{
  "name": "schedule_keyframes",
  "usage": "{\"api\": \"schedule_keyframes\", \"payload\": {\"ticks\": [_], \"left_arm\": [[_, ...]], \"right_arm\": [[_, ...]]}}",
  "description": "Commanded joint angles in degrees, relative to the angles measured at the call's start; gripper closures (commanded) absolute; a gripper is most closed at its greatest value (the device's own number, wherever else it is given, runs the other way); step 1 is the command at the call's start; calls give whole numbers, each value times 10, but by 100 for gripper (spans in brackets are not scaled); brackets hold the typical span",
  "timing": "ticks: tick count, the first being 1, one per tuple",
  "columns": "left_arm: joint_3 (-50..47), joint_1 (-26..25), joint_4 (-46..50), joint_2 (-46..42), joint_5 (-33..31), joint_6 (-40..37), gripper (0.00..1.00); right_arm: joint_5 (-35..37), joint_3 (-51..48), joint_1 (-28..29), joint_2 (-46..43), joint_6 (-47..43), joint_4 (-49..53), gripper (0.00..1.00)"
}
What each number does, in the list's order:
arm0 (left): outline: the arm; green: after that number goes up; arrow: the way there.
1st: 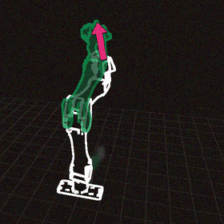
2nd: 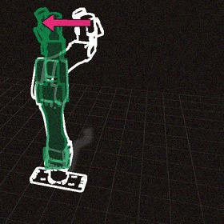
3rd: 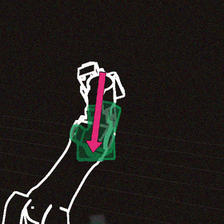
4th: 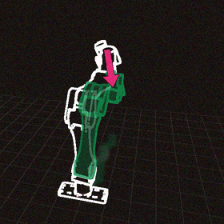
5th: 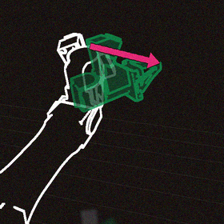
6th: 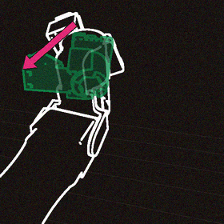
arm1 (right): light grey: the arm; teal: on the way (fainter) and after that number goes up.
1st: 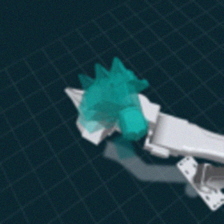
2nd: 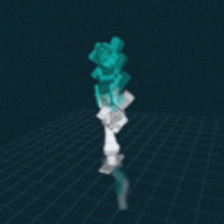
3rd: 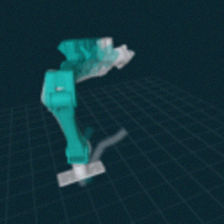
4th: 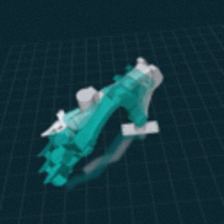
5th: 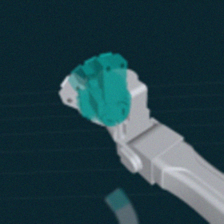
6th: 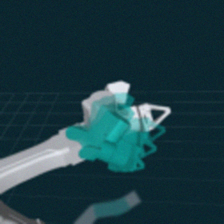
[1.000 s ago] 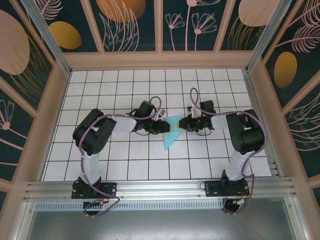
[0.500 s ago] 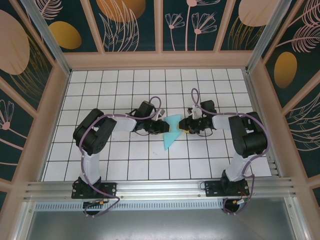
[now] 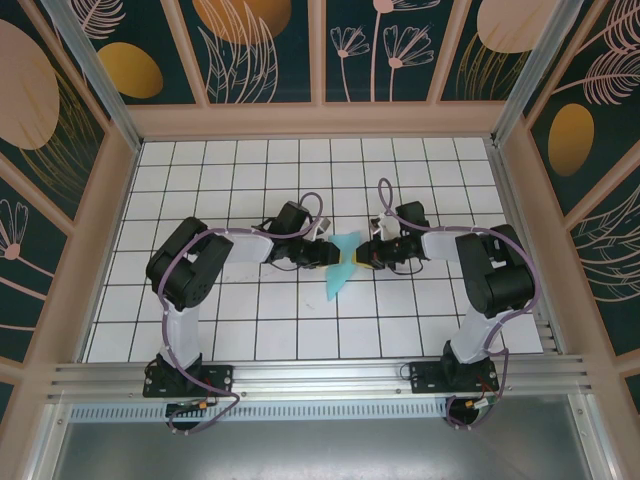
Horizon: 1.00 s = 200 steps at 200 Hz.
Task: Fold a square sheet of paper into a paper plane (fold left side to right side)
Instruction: Fold the wing for the fifth time at the center of the table.
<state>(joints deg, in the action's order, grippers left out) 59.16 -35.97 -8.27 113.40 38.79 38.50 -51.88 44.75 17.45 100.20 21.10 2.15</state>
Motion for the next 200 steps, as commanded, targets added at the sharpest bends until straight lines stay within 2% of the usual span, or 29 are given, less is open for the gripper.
{"api": "schedule_keyframes", "payload": {"ticks": [1,21,54,116,169,200], "left_arm": [[22,4,38,-23,-22,-30,59],[39,4,61,-45,-30,-38,54],[37,5,81,-77,-40,-38,53],[-31,-16,49,-118,18,-12,63],[-31,-37,41,-88,36,-5,63],[-31,-38,71,-65,-9,-17,66]], "right_arm": [[17,9,5,-12,-5,29,95],[28,12,5,-10,-4,36,96],[30,13,6,-9,0,36,96],[35,18,7,-7,1,37,96],[39,22,10,-5,3,39,96],[40,22,9,-8,1,42,96]]}}
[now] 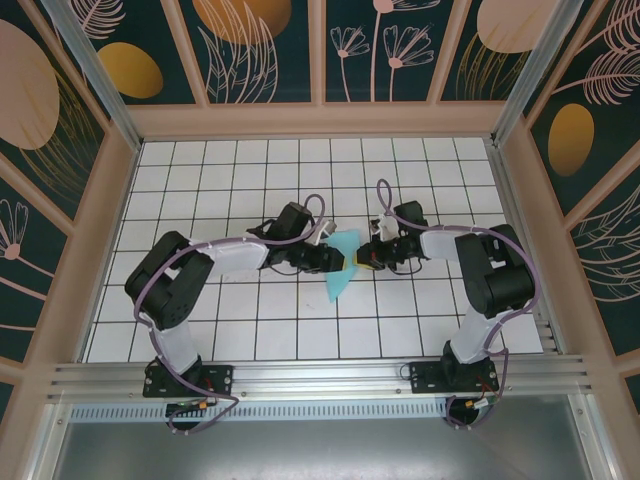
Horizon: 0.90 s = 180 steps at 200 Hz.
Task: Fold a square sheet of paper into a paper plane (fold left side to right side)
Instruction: Fold the wing for the fifth time at the center of the table.
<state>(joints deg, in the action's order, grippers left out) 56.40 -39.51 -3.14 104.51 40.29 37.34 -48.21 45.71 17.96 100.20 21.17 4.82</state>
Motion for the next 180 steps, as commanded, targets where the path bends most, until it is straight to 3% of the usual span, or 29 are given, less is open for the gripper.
{"api": "schedule_keyframes", "payload": {"ticks": [1,66,180], "left_arm": [[-3,-2,21,25,-25,-6,66],[-31,-1,23,39,-66,-3,72],[-13,-1,18,69,-70,-7,77]], "right_arm": [[4,12,5,-8,0,15,96],[-8,12,4,-15,-1,12,94],[-62,18,10,-38,30,-16,74]]}}
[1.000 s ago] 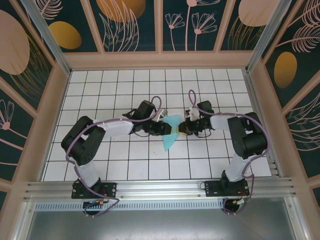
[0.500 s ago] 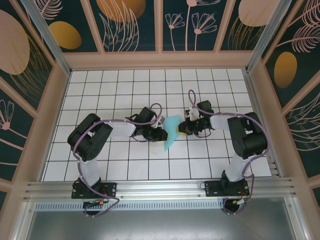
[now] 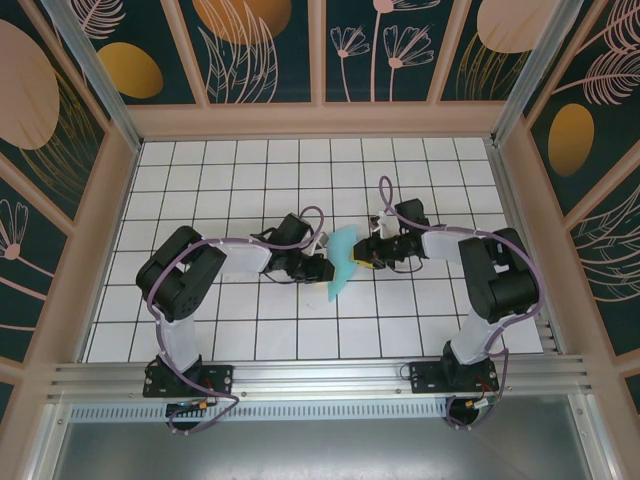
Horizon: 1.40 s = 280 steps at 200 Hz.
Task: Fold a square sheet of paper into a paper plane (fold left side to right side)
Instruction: Fold the wing for the fifth time at the center of the table.
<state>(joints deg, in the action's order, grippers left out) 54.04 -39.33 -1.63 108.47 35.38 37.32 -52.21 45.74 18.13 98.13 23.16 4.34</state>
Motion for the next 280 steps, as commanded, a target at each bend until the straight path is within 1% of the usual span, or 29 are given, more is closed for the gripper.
{"api": "schedule_keyframes", "payload": {"ticks": [1,13,35,46,66,120,176,210,270,280], "left_arm": [[11,-3,4,29,-21,-7,77],[13,-4,9,33,-25,-8,77],[13,-4,26,35,-44,-15,77],[32,-4,37,34,-57,-19,77],[29,-4,42,29,-62,-21,77],[23,-4,33,29,-59,-18,78],[20,-4,29,27,-52,-21,78],[21,-4,28,28,-53,-22,79],[22,-4,26,34,-55,-20,80],[23,-3,25,34,-53,-20,80]], "right_arm": [[-22,18,9,-18,11,-12,74],[-15,22,10,-16,9,-4,73],[29,34,11,-12,-3,36,72],[44,36,12,-8,-4,50,71],[59,35,14,-1,-1,57,70],[65,-7,40,-21,39,-21,66],[97,-65,65,-55,99,-90,66],[118,-89,88,-69,146,-122,67],[148,-98,119,-66,183,-103,74],[151,-98,124,-66,189,-102,77]]}}
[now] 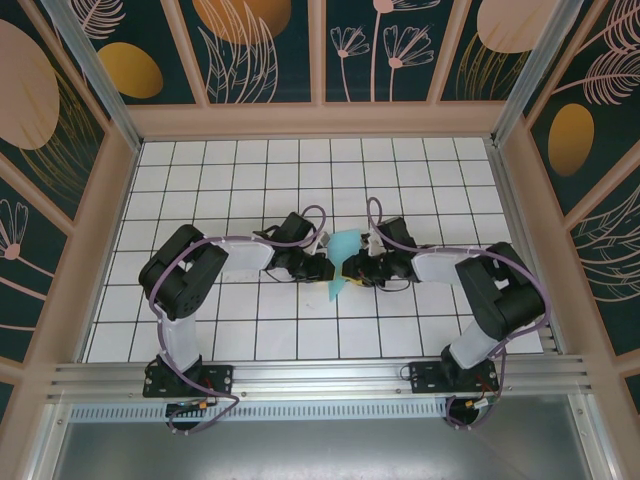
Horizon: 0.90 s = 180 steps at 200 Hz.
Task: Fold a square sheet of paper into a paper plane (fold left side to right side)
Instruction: Fold the wing for the fifth time at the center of the table.
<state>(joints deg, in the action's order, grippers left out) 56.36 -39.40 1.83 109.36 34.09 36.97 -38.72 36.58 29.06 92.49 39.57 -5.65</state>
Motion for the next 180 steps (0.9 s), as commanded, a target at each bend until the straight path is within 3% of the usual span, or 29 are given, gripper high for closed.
{"api": "schedule_keyframes", "payload": {"ticks": [1,58,134,155,180], "left_arm": [[0,-3,-9,25,-41,-17,80],[2,-3,-10,27,-41,-16,81],[4,-3,-10,32,-43,-14,81],[4,-3,-10,32,-44,-14,82],[4,-3,-10,32,-46,-13,82]], "right_arm": [[16,-6,15,-9,26,-2,77],[44,4,32,-15,48,25,96],[72,11,58,-16,73,55,84],[79,17,64,-16,74,59,85],[77,23,64,-14,72,61,94]]}}
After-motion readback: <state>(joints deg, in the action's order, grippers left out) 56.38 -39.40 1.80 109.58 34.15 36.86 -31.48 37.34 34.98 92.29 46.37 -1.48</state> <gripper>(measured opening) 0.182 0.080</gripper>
